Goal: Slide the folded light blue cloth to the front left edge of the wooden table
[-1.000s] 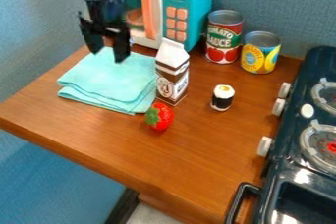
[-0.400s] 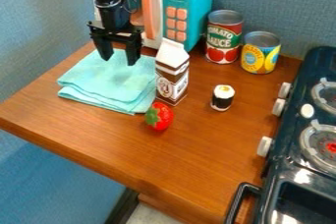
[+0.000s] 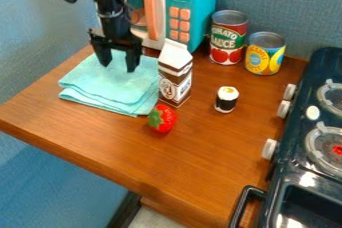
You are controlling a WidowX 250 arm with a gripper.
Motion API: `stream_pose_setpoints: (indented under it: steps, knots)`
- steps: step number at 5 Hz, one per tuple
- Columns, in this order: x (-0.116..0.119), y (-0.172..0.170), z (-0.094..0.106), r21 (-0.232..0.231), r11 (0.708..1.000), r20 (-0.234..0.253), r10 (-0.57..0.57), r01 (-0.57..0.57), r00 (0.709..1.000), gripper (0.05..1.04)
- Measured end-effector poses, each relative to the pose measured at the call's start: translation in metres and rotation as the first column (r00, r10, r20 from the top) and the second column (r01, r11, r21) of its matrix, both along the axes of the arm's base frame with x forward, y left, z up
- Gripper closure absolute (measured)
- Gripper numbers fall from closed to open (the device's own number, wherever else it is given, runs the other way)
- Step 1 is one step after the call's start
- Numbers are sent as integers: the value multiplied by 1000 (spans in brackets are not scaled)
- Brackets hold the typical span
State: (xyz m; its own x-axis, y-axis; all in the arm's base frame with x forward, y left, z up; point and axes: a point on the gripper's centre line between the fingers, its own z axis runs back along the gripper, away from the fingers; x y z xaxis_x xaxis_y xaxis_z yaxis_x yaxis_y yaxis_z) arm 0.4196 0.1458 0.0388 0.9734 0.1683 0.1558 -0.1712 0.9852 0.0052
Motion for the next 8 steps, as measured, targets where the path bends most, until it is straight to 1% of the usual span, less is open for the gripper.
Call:
stream_pose_setpoints:
  steps: [1,2,3,4,5,6,7,8]
  knots:
    - [-6,0,-7,-6,999,-23,34,-34,999,83]
    - [-14,4,-16,-7,998,-33,67,-67,997,83]
    - [-27,10,-18,43,996,-85,75,-72,994,82]
    - [-58,19,-16,152,986,-140,85,-63,987,82]
    - [-89,17,-16,132,989,-201,91,-65,975,82]
    - [-110,22,-15,120,990,-240,105,-78,965,82]
    - [-119,30,-16,114,989,-256,121,-94,959,82]
    - [-121,34,-13,93,989,-254,139,-118,957,83]
